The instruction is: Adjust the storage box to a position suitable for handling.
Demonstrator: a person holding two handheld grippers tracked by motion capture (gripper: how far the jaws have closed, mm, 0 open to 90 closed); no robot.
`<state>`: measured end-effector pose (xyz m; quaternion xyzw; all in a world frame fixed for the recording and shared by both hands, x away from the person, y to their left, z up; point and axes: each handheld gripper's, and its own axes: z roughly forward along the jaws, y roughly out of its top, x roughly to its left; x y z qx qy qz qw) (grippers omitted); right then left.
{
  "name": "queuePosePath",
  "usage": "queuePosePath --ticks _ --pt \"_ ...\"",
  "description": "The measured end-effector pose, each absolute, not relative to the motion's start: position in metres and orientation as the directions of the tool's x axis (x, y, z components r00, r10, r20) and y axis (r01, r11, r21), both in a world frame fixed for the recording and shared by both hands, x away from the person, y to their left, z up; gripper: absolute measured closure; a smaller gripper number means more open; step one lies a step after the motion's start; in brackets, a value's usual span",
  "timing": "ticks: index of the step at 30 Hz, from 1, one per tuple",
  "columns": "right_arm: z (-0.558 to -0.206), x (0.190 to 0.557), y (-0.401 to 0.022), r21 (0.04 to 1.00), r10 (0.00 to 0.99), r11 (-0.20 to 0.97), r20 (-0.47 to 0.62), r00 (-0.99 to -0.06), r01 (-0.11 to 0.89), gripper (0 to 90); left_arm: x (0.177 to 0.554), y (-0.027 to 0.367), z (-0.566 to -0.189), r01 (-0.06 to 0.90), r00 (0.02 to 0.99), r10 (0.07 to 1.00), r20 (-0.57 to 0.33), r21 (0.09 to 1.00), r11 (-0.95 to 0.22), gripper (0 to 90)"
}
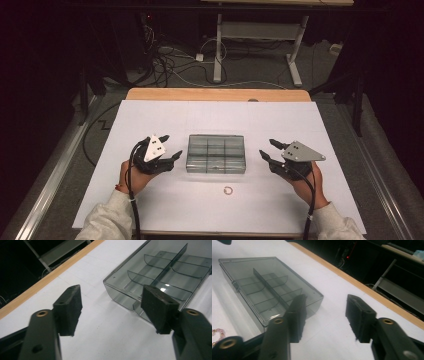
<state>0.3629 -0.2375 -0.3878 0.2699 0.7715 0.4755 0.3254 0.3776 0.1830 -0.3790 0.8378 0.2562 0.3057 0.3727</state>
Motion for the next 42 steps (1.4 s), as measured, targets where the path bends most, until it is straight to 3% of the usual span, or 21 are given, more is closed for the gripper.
queuePosePath --ticks 6,12,42 --pt "-0.386 0.352 -0.247 0.919 0.751 0.383 -0.25 -0.611 0.095 36.3 0.367 0.188 -0.378 0.192 0.669 0.661 0.339 0.781 -0.595 20.6" --pt "-0.389 0.344 -0.259 0.923 0.767 0.374 -0.25 -0.591 0.094 30.9 0.354 0.191 -0.385 0.166 0.664 0.65 0.369 0.776 -0.609 19.9" --pt "-0.428 0.308 -0.286 0.91 0.781 0.391 -0.246 -0.574 0.141 29.9 0.313 0.237 -0.425 0.285 0.675 0.671 0.307 0.731 -0.62 18.8"
